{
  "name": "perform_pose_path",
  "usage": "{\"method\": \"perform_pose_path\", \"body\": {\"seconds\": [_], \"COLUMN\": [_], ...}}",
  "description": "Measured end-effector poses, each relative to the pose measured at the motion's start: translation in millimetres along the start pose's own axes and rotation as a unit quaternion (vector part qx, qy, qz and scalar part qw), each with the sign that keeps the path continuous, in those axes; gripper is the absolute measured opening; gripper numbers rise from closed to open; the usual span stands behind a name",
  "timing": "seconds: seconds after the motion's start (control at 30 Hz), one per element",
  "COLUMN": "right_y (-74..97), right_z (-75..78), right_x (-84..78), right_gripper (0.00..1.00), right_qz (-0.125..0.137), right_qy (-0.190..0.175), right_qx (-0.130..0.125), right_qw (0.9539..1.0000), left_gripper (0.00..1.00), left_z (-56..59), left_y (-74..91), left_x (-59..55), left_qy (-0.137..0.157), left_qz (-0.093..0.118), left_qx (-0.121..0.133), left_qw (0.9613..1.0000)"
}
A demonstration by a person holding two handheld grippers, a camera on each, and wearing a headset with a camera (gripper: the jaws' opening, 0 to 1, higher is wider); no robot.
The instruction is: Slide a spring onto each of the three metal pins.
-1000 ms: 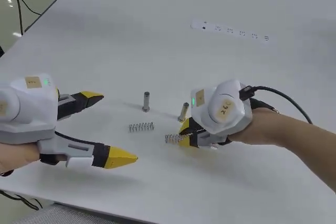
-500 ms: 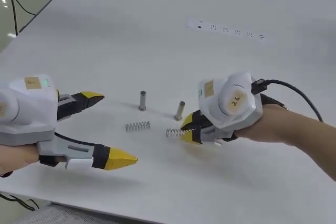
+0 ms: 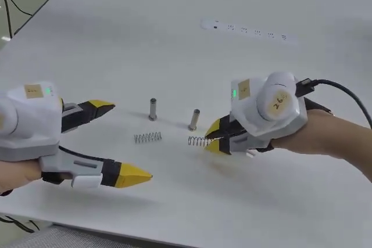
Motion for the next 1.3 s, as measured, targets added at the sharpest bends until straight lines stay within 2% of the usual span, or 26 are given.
{"method": "perform_pose_path", "body": {"seconds": [0.27, 0.33, 0.63, 0.97, 1.03, 1.3], "right_y": [2.8, 4.2, 6.8, 7.9, 7.9, 8.2], "right_z": [-7.7, -8.9, -14.3, -12.1, -11.8, -12.1], "right_x": [0.8, 1.9, 6.8, 6.7, 7.3, 9.3], "right_gripper": [0.08, 0.08, 0.08, 0.08, 0.08, 0.08], "right_qz": [-0.001, 0.003, 0.002, -0.007, -0.007, -0.011], "right_qy": [-0.009, -0.012, -0.017, -0.033, -0.037, -0.033], "right_qx": [0.001, -0.002, -0.005, -0.022, -0.025, -0.035], "right_qw": [1.0, 0.9999, 0.9998, 0.9992, 0.999, 0.9988], "left_gripper": [0.94, 0.87, 0.7, 0.53, 0.5, 0.42], "left_z": [5.3, 10.3, 17.5, 32.3, 33.1, 40.5], "left_y": [-1.0, -1.1, -11.3, -33.8, -39.5, -56.5], "left_x": [-1.7, -5.6, 3.2, 10.1, 9.5, 11.7], "left_qy": [0.0, 0.008, -0.014, -0.053, -0.063, -0.066], "left_qz": [-0.004, -0.021, -0.027, -0.048, -0.054, -0.056], "left_qx": [-0.008, -0.024, -0.056, -0.098, -0.1, -0.119], "left_qw": [1.0, 0.9995, 0.998, 0.9926, 0.9915, 0.9891]}}
Point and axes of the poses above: the centre of the closed fingertips' face, and the gripper's own axes: y roughly backward along the fingers, z roughly to its right, x roughly out of its top, the point moved 3 cm from there along y, roughly backward along the fingers, and after that the axes turned 10 degrees about y, right-handed, at the moved point
